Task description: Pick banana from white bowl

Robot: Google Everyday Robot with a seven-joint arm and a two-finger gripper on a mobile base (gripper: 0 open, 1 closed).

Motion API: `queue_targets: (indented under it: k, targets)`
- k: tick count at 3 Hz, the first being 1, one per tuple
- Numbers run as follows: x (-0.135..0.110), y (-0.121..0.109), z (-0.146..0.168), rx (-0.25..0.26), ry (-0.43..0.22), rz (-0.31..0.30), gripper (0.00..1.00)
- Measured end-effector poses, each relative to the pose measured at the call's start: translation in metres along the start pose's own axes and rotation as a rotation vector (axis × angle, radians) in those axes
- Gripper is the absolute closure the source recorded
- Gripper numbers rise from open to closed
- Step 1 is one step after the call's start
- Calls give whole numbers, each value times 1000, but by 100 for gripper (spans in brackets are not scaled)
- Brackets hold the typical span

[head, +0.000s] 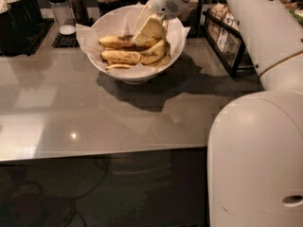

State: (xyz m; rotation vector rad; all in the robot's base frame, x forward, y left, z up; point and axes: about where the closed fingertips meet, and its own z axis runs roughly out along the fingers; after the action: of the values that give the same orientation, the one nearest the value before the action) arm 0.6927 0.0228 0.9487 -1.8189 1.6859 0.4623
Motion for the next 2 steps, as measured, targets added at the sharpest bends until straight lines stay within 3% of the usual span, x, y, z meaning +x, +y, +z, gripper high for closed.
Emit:
queue_targets:
  k: [1, 2]
  targets:
    - [0, 0, 0, 0, 0, 0, 86]
    - [0, 0, 1, 0, 1, -1, 63]
